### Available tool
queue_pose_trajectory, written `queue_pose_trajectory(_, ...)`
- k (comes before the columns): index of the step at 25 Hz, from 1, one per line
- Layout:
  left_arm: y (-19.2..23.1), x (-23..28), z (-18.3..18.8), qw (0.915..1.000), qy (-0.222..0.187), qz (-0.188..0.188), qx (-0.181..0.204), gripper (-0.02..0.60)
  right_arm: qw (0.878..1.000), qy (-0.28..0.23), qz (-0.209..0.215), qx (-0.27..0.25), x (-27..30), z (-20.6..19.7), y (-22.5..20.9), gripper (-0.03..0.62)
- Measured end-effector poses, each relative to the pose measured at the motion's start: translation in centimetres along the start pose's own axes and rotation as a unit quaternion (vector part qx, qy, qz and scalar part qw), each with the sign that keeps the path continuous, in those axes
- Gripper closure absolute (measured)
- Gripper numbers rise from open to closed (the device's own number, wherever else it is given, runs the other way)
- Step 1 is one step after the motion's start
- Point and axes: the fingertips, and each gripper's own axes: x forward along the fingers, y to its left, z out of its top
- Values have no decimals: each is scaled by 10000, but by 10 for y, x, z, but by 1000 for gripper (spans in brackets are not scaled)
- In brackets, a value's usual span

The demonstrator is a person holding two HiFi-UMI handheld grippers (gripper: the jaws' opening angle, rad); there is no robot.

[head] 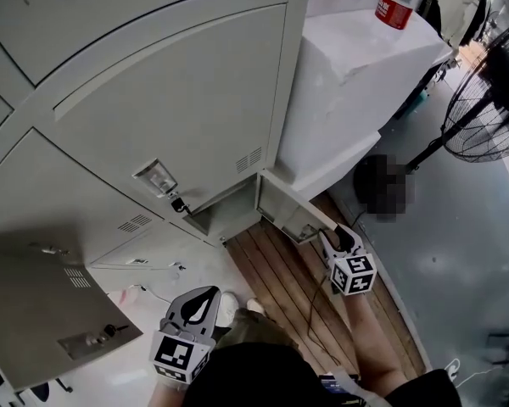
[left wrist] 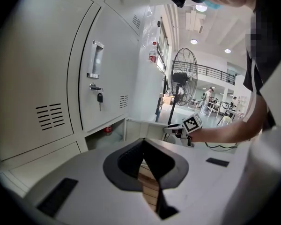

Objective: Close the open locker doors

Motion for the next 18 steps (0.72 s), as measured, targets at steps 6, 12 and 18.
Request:
queue_pose_trajectory(6, 0, -5, -2, 9999, -48, 71, -55, 575, 9999, 45, 109, -15, -3, -3, 11, 408)
queue_pose_trajectory(12, -2, -12, -6, 9999, -81, 104, -107, 575, 9997, 98, 233, -9, -8, -8, 28, 407)
queue_pose_trajectory(18, -2, -24, -8, 9996, -139, 208, -157, 575, 9989, 153, 444, -64, -14, -15, 51, 407)
